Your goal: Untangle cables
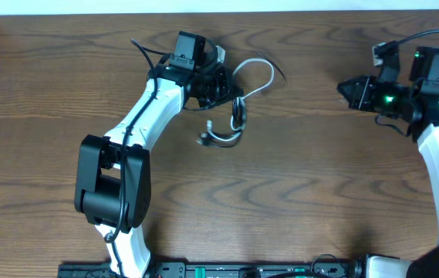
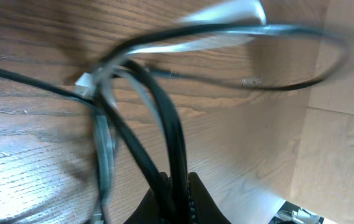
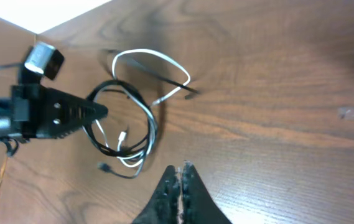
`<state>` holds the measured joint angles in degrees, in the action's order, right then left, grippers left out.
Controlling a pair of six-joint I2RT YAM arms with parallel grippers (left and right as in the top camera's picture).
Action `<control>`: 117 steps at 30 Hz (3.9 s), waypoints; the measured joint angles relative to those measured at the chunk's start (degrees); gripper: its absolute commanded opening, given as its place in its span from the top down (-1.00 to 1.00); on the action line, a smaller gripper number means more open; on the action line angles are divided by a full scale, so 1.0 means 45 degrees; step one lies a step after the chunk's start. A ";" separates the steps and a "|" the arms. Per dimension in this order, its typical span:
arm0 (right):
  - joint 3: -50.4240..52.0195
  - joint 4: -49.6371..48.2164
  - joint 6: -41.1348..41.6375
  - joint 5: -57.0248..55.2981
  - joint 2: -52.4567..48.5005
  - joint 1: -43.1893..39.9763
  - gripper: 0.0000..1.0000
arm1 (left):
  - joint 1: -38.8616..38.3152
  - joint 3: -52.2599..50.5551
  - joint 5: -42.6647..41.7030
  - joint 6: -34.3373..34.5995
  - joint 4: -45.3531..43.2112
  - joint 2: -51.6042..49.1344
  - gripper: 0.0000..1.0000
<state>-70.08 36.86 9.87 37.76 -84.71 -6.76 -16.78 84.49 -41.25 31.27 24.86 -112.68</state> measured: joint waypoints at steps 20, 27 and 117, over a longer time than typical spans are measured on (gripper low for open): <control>-0.0005 -0.1753 -0.0257 0.0209 -0.3585 0.3478 0.03 | -0.0010 -0.0019 -0.3973 0.2482 -0.2973 0.0000 0.85; -0.0005 -0.2603 0.0413 -0.0554 -0.3594 0.3570 0.17 | -0.0010 -0.0044 -0.4911 0.3857 -0.4114 0.0000 0.85; -0.0005 -0.7383 0.2807 -0.1496 -0.5085 0.5600 0.52 | 0.0398 -0.0117 -0.1666 1.5135 -0.9593 0.0000 0.85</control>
<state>-70.11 3.64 22.50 31.03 -107.59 18.44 -14.98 83.96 -48.75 99.37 -18.31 -112.68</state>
